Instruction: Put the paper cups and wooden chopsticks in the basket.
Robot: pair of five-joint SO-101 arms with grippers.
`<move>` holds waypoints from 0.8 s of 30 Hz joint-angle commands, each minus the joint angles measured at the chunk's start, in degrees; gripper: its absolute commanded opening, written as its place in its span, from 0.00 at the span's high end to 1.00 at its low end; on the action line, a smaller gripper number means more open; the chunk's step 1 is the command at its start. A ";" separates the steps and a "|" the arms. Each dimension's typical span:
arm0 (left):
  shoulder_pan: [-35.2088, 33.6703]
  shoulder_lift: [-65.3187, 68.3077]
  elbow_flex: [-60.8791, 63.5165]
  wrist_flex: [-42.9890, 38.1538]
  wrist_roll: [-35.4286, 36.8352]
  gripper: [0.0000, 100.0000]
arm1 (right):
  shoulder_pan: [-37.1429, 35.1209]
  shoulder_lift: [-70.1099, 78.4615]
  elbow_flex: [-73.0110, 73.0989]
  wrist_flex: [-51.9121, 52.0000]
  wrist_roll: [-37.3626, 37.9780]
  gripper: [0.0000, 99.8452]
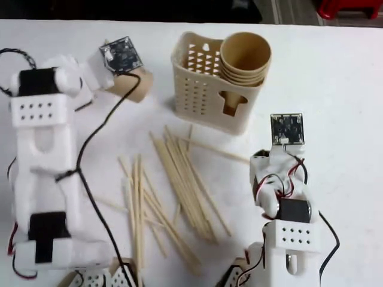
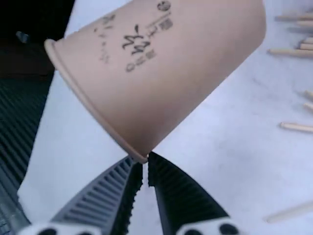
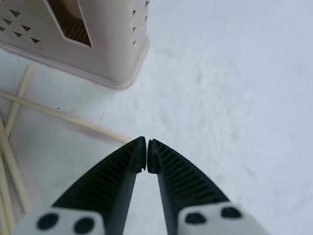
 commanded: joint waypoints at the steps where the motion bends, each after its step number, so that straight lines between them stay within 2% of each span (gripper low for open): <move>1: -0.31 -8.92 -2.99 -0.97 1.67 0.98 | 0.22 -1.01 -0.62 -1.01 0.44 0.98; 5: 1.63 -13.67 -3.08 -5.80 7.30 0.98 | 0.31 -1.01 -0.62 -1.01 0.44 0.98; 10: 8.04 -16.48 -2.73 -10.99 10.55 0.98 | 0.31 -1.01 -0.62 -1.01 0.44 0.98; 24: 25.80 -16.31 -2.46 -21.89 10.90 0.98 | 0.31 -1.01 -0.62 -1.01 0.44 0.98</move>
